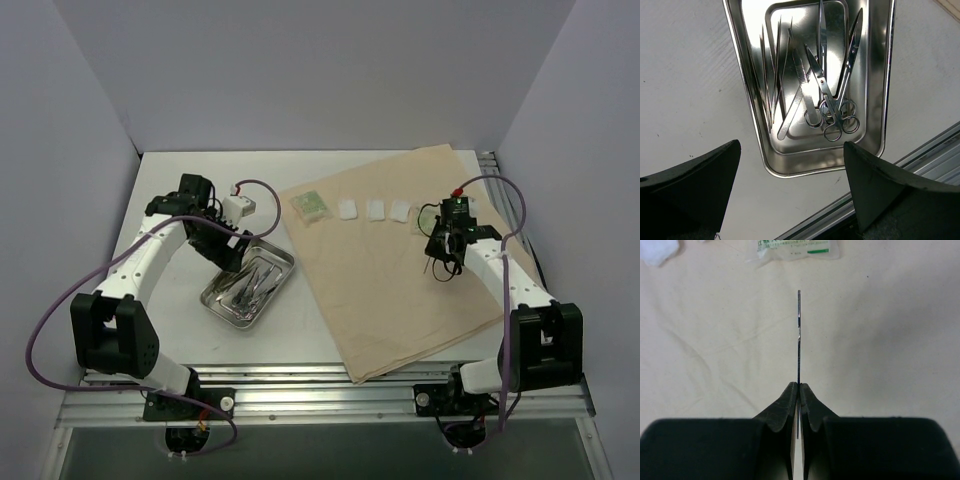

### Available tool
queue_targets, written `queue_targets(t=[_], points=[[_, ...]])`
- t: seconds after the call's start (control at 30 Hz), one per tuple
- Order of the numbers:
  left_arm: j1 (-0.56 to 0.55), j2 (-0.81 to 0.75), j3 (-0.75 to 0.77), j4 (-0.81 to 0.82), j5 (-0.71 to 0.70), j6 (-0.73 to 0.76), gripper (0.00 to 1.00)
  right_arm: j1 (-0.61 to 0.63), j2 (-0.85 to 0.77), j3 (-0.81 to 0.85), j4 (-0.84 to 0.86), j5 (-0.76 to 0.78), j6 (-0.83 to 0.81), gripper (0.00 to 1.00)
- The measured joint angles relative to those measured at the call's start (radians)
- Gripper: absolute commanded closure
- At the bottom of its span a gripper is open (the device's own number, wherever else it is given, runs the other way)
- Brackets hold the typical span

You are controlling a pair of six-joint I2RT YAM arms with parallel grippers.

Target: Prepare the surgical pack

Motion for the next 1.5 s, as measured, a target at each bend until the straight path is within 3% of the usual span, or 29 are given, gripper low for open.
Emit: queue_targets(t=[0.2, 0.3, 0.47, 0.57, 0.67, 0.9, 1.5], points=[[0.0, 0.002, 0.0, 0.004, -0.022, -0.001, 0.07, 0.055, -0.027, 0.004, 0.003, 0.012, 0.068, 1.0], [0.003, 0.003, 0.0, 0.019, -0.05, -0.014, 0.06, 0.201, -0.029, 0.026, 0.027, 0.012, 0.152, 1.0], [0.066, 0.017, 0.004, 0.05, -0.088, -0.064, 0.06, 0.567, 0.02, 0.113, 0.256, 0.059, 0.346, 1.0], [0.137, 0.033, 0.015, 0.063, -0.093, -0.091, 0.06, 0.745, 0.151, 0.191, 0.438, 0.093, 0.455, 1.0], [0.192, 0.033, 0.02, 0.069, -0.097, -0.1, 0.06, 0.843, 0.323, 0.269, 0.575, 0.109, 0.537, 1.0], [0.202, 0.028, 0.014, 0.071, -0.111, -0.099, 0.06, 0.913, 0.631, 0.437, 0.668, 0.123, 0.649, 1.0], [0.203, 0.025, 0.01, 0.078, -0.117, -0.097, 0.05, 0.94, 0.758, 0.391, 0.764, 0.072, 0.974, 1.0]])
